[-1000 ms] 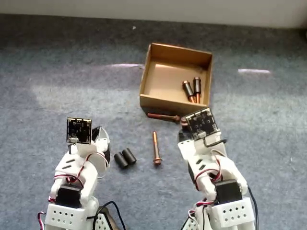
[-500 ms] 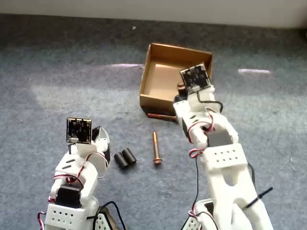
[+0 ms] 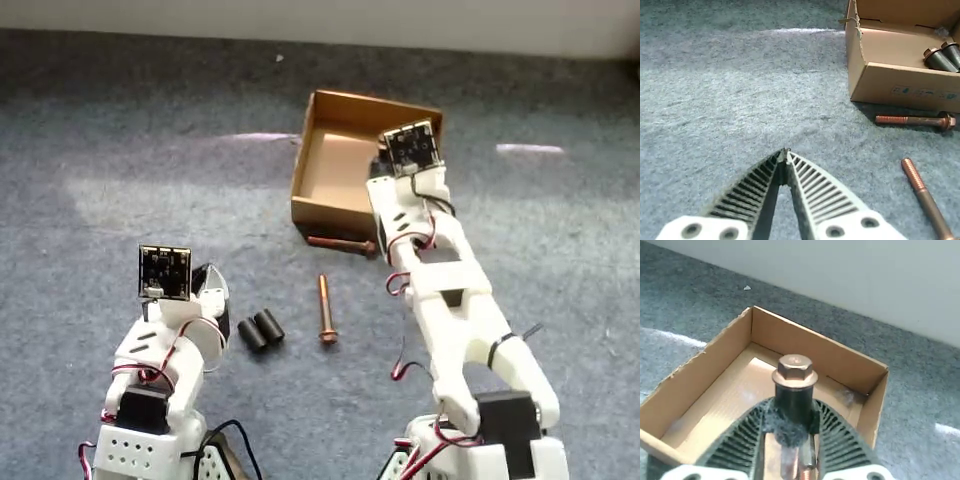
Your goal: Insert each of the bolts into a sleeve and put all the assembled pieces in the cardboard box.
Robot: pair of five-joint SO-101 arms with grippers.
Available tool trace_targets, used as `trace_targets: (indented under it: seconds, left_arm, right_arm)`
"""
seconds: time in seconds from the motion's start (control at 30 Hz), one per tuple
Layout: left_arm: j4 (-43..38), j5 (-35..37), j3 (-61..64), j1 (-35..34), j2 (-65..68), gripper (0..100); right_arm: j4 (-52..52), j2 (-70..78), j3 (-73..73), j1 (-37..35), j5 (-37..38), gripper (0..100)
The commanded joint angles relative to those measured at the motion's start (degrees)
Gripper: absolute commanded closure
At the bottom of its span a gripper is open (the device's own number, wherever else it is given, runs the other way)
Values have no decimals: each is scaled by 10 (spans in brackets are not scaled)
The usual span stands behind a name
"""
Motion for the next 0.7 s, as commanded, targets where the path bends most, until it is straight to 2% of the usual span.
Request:
trace_targets:
  seconds: [0.0, 0.23, 0.43, 0.53, 0.67]
  left_arm:
    - [-1, -8, 13, -4, -7, 993]
    - [-1, -8, 13, -3, -7, 993]
    - [-1, -8, 13, -2, -7, 993]
    - [-1, -8, 13, -2, -7, 993]
    - [0, -8, 13, -2, -7, 993]
  right_arm:
    - [-76, 39, -42, 10, 0, 993]
    - [-83, 109, -42, 9, -57, 993]
    - [58, 116, -95, 10, -59, 988]
    - [131, 118, -139, 11, -60, 924]
    - [154, 115, -161, 7, -60, 853]
